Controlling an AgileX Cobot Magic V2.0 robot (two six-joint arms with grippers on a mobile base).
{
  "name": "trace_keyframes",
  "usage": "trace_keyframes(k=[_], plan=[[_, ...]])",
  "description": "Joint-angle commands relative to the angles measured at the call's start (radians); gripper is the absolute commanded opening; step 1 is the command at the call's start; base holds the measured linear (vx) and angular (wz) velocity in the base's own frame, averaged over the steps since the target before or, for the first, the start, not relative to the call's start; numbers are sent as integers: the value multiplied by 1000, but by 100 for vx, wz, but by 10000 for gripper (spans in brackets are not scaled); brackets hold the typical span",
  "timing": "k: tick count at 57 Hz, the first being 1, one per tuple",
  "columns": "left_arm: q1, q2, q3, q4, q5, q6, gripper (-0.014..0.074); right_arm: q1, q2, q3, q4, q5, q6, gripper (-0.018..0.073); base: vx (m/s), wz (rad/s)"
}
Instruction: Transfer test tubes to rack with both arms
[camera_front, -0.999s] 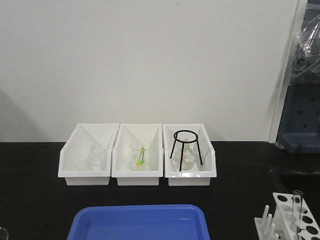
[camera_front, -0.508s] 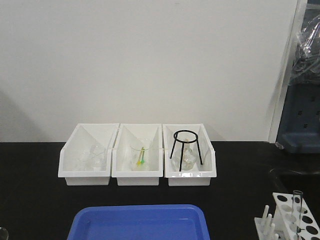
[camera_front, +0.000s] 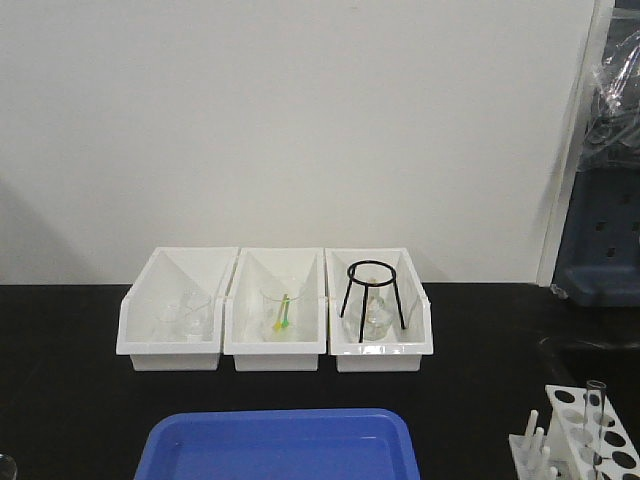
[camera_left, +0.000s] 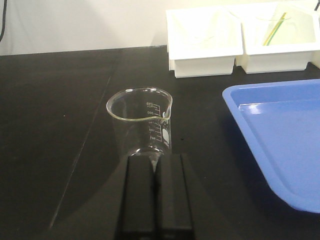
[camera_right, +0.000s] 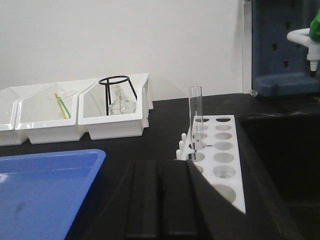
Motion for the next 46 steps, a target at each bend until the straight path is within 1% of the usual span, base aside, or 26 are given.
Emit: trace_keyframes(k=[1,11,14,19,24,46], plan=[[3,-12,-25,-5,-76,-6,-1,0,-10,14,-28,-67,-2,-12,0,0],[3,-12,-25,-5,-76,-6,-1,0,-10,14,-47,-52,-16,-9,0,0],[3,-12,-25,-5,-76,-6,-1,0,-10,14,-60,-44,-43,-8,0,0],[3,-12,-25,-5,-76,-6,-1,0,-10,14,-74,-34,-128,-9,0,0],[3,-12,-25,-5,-76,-6,-1,0,-10,14,-79,-34,-185,-9,0,0],[3,-12,-25,-5,-76,-6,-1,0,-10,14,-79,-33,-178,-9,0,0]])
